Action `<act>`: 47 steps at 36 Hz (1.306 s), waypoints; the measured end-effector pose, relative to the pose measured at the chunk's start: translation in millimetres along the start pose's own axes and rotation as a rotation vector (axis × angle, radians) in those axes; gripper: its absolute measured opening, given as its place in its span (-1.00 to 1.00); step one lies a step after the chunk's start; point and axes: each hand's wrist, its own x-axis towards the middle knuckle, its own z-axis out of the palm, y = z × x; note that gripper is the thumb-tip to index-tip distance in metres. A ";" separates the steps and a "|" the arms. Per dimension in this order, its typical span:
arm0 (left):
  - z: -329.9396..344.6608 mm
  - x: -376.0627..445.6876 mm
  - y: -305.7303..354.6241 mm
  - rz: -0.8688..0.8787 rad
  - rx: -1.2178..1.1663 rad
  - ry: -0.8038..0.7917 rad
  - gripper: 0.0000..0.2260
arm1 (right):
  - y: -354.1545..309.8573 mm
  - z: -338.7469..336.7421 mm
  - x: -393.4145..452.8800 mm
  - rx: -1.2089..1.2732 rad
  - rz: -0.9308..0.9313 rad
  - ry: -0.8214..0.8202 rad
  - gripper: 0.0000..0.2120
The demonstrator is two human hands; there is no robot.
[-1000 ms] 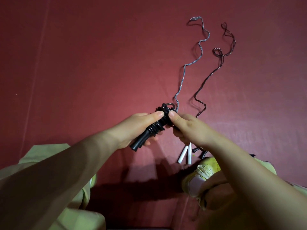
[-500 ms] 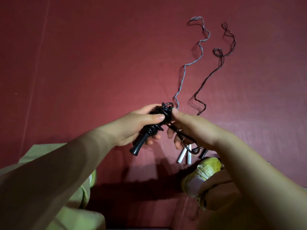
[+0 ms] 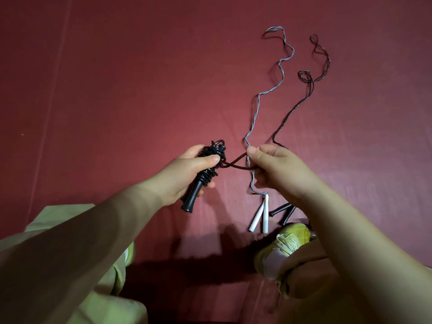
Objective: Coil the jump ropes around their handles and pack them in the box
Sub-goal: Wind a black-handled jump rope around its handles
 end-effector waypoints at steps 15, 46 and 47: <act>5.9 3.4 -5.8 -0.048 0.004 0.034 -0.77 | 7.6 20.5 -2.5 0.605 -0.177 -0.204 -0.78; 17.2 -13.8 9.2 -0.019 -0.337 -0.229 -0.51 | 1.7 13.2 -2.7 0.658 -0.165 -0.051 -0.84; 18.6 -15.1 9.4 -0.010 -0.314 -0.224 -0.53 | 2.7 13.6 -2.0 0.644 -0.169 -0.041 -0.87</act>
